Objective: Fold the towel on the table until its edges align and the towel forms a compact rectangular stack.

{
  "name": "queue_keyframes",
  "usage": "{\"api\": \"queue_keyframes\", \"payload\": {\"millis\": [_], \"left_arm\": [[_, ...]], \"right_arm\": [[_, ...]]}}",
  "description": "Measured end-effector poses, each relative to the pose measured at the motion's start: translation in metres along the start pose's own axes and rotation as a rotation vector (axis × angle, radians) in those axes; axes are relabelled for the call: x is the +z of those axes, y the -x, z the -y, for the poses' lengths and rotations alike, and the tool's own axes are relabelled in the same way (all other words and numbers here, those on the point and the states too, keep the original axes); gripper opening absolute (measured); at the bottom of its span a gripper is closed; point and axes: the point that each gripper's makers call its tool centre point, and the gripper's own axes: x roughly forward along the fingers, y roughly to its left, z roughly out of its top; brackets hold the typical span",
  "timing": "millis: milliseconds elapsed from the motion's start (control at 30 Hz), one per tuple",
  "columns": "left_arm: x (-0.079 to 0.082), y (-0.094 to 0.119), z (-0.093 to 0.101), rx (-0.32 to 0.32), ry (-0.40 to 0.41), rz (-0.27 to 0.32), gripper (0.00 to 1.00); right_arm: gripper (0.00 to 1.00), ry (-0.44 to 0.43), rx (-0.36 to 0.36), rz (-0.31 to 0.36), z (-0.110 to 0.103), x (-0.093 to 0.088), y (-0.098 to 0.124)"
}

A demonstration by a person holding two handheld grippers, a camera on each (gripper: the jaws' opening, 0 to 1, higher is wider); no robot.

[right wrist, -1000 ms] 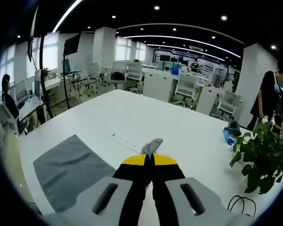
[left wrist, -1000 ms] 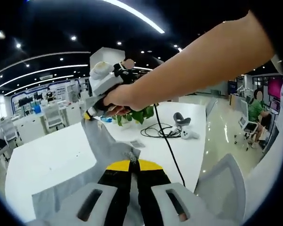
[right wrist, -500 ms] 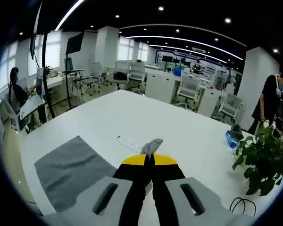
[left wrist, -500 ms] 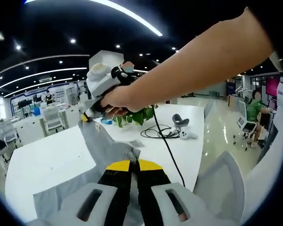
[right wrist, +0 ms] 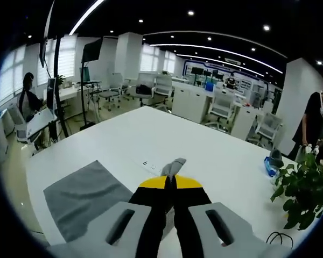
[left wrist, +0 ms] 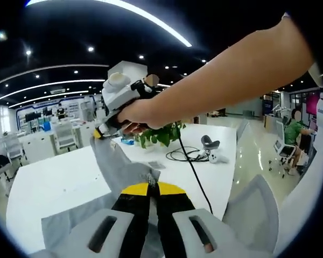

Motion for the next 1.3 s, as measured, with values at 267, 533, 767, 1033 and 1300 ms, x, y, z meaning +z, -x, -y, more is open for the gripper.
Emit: {"api": "queue_keyframes", "payload": {"millis": [267, 533, 767, 1033, 1300], "left_arm": [[-0.006, 0.01, -0.009, 0.014, 0.01, -0.005, 0.03], [-0.017, 0.019, -0.019, 0.025, 0.019, -0.017, 0.03], [-0.023, 0.027, -0.032, 0.046, 0.037, -0.017, 0.03], [-0.036, 0.041, -0.051, 0.079, 0.048, -0.029, 0.03], [-0.054, 0.052, -0.072, 0.118, 0.108, -0.029, 0.03]], "right_arm": [[0.0, -0.001, 0.02, 0.0, -0.016, 0.003, -0.006], [0.0, 0.006, 0.036, -0.006, -0.033, 0.001, -0.017], [0.0, 0.011, 0.054, -0.01, -0.05, 0.004, -0.032], [0.0, 0.007, 0.073, -0.016, -0.071, 0.005, -0.05], [0.0, 0.008, 0.088, -0.026, -0.092, 0.001, -0.066]]}}
